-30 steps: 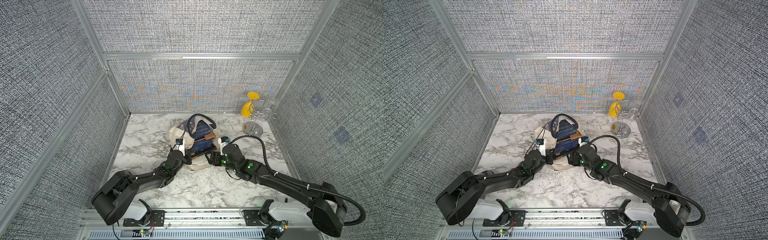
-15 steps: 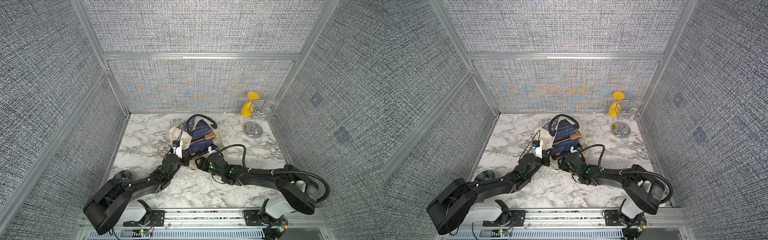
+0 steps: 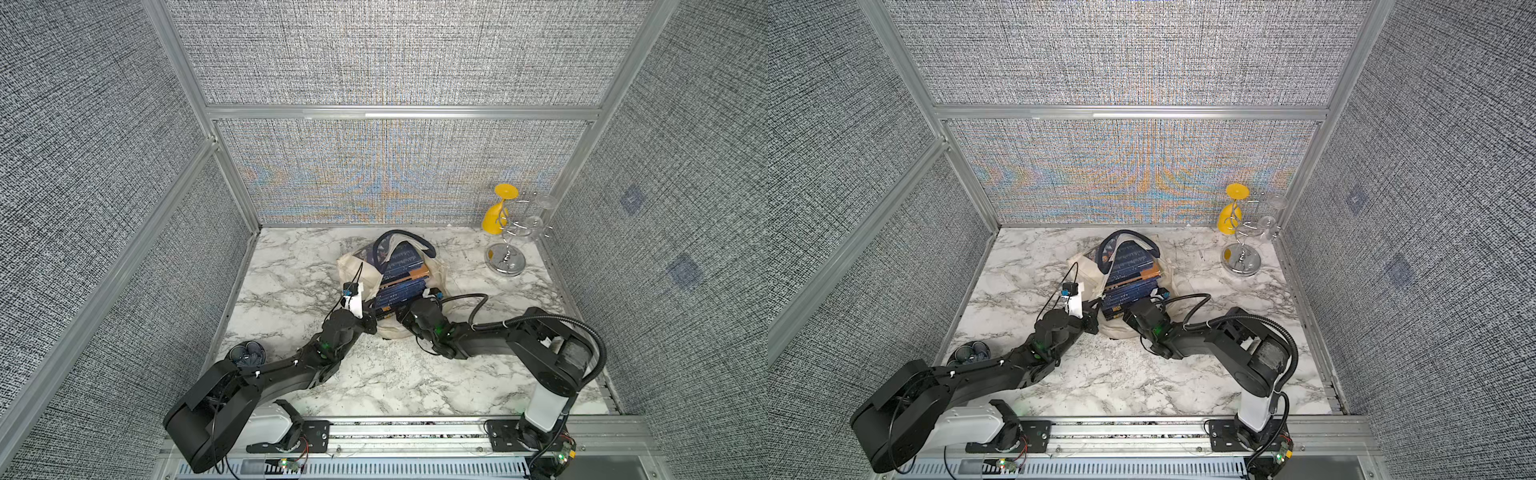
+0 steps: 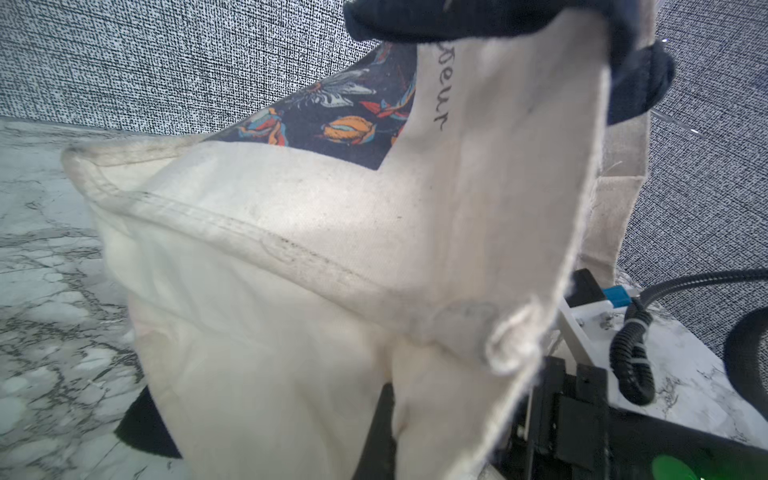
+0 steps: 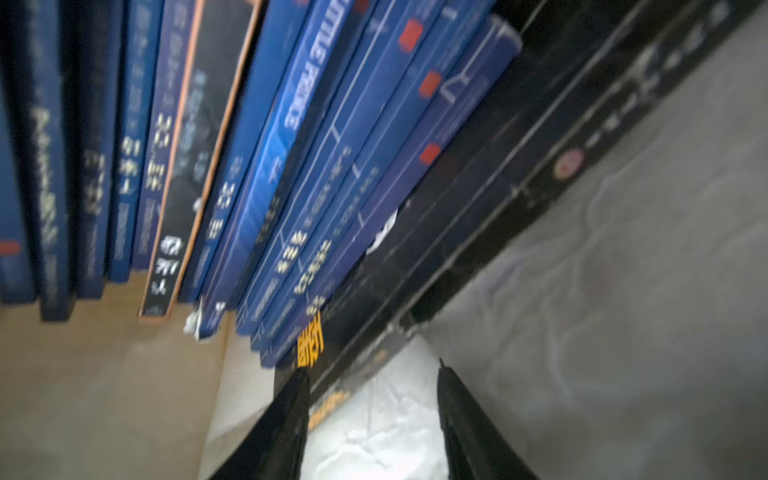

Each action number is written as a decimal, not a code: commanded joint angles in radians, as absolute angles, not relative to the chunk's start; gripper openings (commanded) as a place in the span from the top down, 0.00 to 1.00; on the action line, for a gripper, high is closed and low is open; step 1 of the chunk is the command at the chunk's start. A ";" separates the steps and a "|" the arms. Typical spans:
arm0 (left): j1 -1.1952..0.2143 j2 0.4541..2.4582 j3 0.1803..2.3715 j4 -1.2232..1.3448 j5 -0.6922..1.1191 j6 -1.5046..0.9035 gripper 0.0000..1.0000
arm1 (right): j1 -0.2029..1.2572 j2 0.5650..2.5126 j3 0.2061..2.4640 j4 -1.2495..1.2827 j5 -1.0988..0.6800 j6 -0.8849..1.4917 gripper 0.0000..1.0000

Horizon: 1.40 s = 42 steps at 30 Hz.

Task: Take out the books from the canvas bag
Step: Pick up the book from the canvas bag.

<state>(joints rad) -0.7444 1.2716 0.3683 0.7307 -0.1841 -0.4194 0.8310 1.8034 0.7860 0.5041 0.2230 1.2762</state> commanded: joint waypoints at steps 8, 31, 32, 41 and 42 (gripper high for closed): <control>-0.747 1.282 0.368 0.793 -0.158 -0.418 1.00 | 0.813 1.894 0.867 0.533 0.290 1.268 0.56; -0.748 1.309 0.370 0.786 -0.219 -0.428 1.00 | 0.874 1.671 0.864 0.360 0.281 1.140 0.98; -0.747 1.310 0.370 0.786 -0.219 -0.428 1.00 | 0.874 1.680 0.861 0.370 0.271 1.143 0.95; -0.747 1.316 0.371 0.788 -0.221 -0.424 1.00 | 0.859 1.749 0.860 0.421 0.222 1.186 0.61; -0.747 1.316 0.371 0.788 -0.221 -0.425 1.00 | 0.858 1.758 0.863 0.424 0.220 1.191 0.59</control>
